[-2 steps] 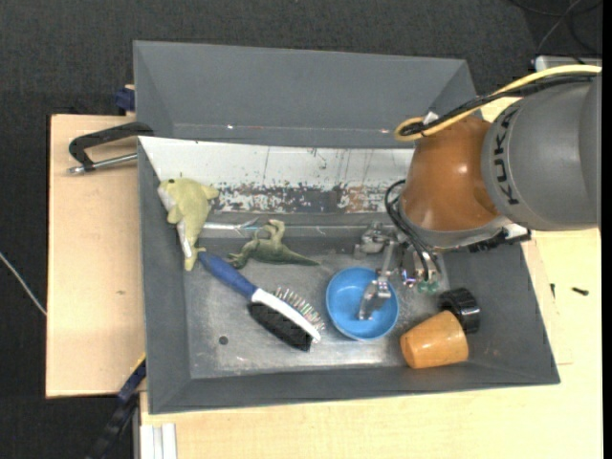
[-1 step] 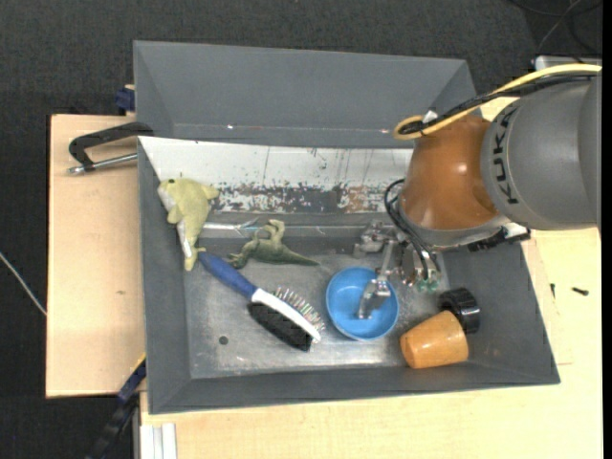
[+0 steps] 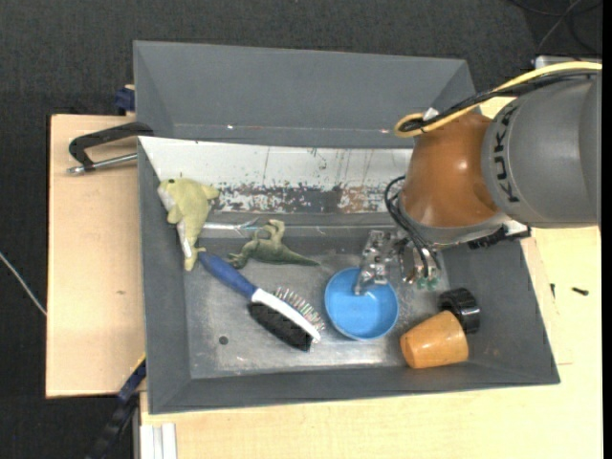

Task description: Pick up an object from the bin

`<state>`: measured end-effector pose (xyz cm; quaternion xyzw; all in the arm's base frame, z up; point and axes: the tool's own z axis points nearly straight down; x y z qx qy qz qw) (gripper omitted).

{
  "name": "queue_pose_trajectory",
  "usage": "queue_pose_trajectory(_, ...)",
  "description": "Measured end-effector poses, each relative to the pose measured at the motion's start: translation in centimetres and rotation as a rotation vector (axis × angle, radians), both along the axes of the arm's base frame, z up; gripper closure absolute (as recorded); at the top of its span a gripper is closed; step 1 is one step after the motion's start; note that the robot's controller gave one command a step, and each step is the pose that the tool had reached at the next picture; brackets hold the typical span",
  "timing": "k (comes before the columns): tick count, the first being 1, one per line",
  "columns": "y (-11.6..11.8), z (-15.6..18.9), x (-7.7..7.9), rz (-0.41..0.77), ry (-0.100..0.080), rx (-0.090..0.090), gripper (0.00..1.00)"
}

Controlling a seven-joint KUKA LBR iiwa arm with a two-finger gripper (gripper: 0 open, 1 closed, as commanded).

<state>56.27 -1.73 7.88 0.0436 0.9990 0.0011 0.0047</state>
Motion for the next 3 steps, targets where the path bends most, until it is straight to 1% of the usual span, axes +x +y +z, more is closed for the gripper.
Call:
queue_pose_trajectory(1, 0.1, 4.5, 0.3, 0.000, -0.002, -0.001, 1.00)
queue_pose_trajectory(2, 0.2, 6.1, 0.5, 0.000, 0.001, -0.001, 1.00)
queue_pose_trajectory(3, 0.3, 8.4, 0.6, 0.001, 0.000, 0.000, 1.00)
